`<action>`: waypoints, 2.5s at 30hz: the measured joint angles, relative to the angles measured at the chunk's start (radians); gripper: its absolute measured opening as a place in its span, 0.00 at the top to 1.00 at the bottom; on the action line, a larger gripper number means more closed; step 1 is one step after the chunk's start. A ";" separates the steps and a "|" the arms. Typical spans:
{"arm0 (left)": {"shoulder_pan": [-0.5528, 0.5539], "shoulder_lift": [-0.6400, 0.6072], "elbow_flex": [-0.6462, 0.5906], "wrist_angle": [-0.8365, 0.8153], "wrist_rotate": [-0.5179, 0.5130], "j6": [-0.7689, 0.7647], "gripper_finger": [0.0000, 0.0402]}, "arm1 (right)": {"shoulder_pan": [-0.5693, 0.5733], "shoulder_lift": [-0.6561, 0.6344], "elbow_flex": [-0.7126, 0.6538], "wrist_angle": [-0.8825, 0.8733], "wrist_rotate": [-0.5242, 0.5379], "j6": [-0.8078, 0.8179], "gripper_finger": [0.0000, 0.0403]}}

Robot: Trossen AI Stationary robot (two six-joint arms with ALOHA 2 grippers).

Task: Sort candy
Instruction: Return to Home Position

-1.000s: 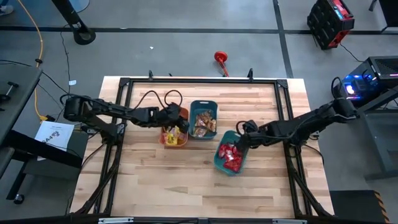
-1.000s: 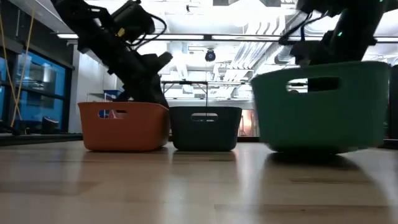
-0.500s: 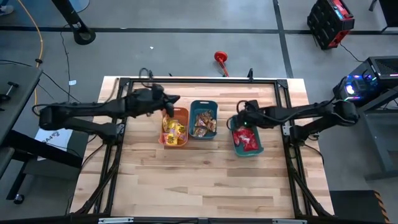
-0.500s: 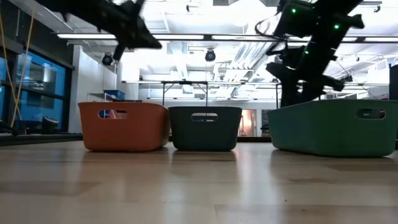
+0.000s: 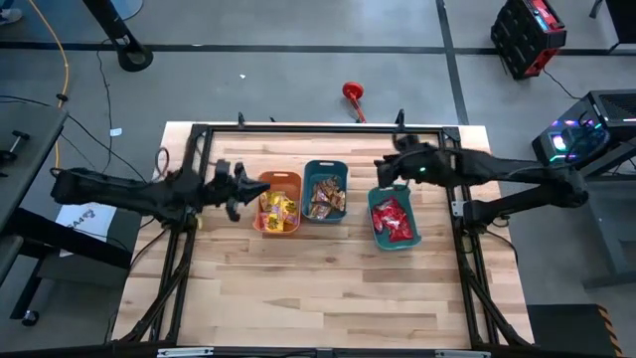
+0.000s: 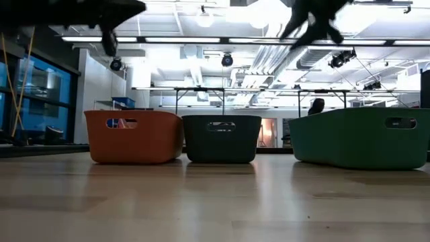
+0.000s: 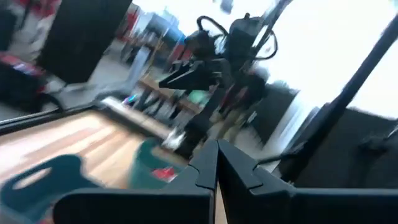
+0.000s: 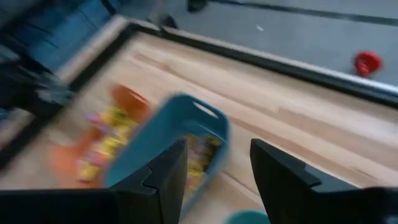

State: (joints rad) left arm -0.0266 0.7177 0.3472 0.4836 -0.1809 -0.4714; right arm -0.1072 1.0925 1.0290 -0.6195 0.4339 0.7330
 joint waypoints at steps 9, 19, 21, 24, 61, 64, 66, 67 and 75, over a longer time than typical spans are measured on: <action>-0.049 -0.008 -0.334 0.506 -0.110 -0.040 1.00 | 0.143 -0.056 0.124 -0.233 -0.002 0.081 0.64; 0.116 -0.051 -0.331 0.454 0.010 -0.023 1.00 | 0.451 -0.230 -0.134 -0.321 0.000 0.432 0.98; 0.127 -0.051 -0.331 0.441 0.006 -0.025 1.00 | 0.480 -0.282 -0.238 -0.151 0.037 0.408 0.99; 0.126 -0.050 -0.331 0.433 0.005 -0.024 1.00 | 0.472 -0.355 -0.402 0.141 0.090 0.301 0.99; 0.123 -0.555 -0.334 -0.441 0.051 -0.009 1.00 | 0.073 -0.484 -1.019 0.860 -0.339 -0.341 1.00; 0.125 -0.618 -0.334 -0.459 0.069 -0.021 1.00 | 0.073 -0.484 -1.018 0.819 -0.339 -0.341 1.00; 0.131 -0.657 -0.334 -0.463 0.073 -0.022 1.00 | 0.081 -0.514 -1.018 0.761 -0.339 -0.342 1.00; 0.135 -0.675 -0.334 -0.463 0.074 -0.022 1.00 | 0.088 -0.556 -1.018 0.720 -0.338 -0.341 1.00; 0.148 -0.715 -0.334 -0.462 0.067 -0.022 1.00 | 0.101 -0.925 -1.017 0.653 -0.359 -0.341 1.00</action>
State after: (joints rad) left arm 0.1212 0.0029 0.0128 0.0218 -0.1135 -0.4939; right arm -0.0063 0.1673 0.0120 0.0330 0.0747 0.3920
